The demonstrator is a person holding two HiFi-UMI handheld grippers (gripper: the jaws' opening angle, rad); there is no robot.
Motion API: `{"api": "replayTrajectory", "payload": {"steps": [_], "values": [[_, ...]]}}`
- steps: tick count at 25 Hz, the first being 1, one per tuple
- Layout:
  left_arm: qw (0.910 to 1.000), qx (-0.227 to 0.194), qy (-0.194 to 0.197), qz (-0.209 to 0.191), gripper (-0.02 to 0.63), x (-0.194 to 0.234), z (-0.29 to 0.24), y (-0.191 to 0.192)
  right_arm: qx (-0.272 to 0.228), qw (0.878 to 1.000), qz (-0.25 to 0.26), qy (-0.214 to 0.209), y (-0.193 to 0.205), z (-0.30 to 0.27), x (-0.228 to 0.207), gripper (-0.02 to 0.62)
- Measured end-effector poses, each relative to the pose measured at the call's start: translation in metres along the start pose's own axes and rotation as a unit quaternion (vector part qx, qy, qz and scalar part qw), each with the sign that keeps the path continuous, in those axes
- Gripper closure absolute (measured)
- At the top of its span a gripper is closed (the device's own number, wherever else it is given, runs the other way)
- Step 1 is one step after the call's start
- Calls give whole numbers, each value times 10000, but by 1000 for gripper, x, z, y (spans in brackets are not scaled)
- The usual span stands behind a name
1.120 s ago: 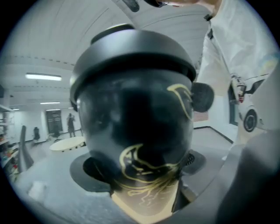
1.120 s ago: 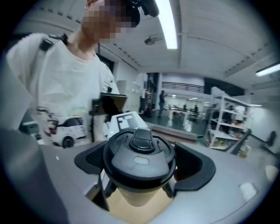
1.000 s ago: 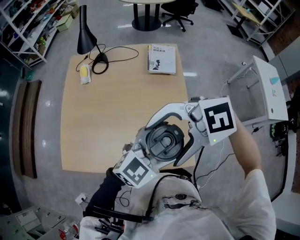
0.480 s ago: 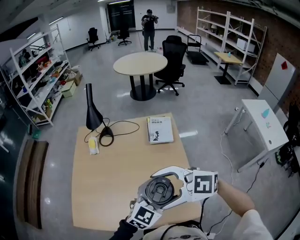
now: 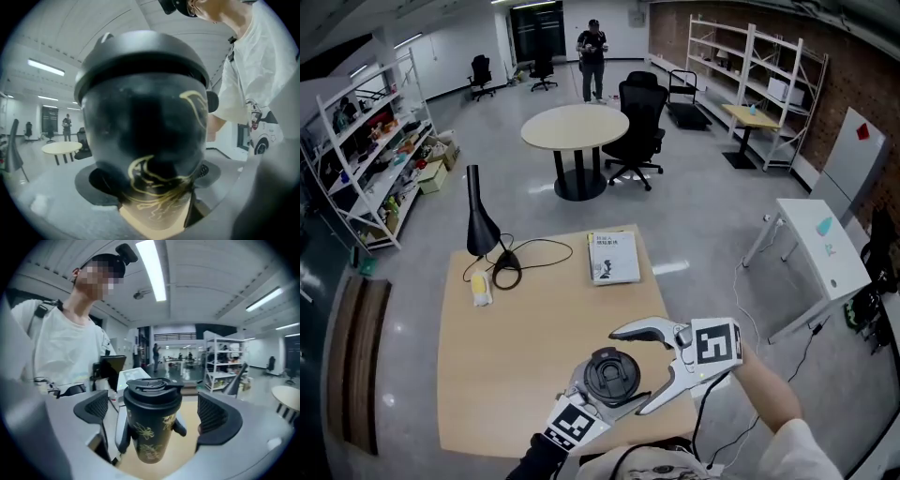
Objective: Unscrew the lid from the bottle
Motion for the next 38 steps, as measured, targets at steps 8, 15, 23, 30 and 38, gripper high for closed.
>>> {"api": "replayTrajectory", "payload": {"steps": [8,15,23,30,38], "values": [[9961,342,-503,-645,179,-1,-5,0,593,9926,933,502,13,-24,6,118],[9896,-130,1374,-416,181,-39,-9,-8,197,9665,787,-2435,2,-23,23,118],[9997,-104,-94,-219,179,-2,8,1,10,9998,56,-176,3,-8,4,6],[9993,-13,65,-357,181,-10,-8,4,303,9966,636,-437,20,-31,6,110],[9834,-355,1778,-58,181,-33,-11,-14,52,9621,786,-2611,3,-26,16,112]]}}
Point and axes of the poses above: the fingertips, and each gripper's own axes: z backward along the fingers, x to its left, y out of its underside, the point moved 8 cm from there along z, backward along the fingers, and after that the axes turned 7 degrees about -x, right-handed, at the moved point
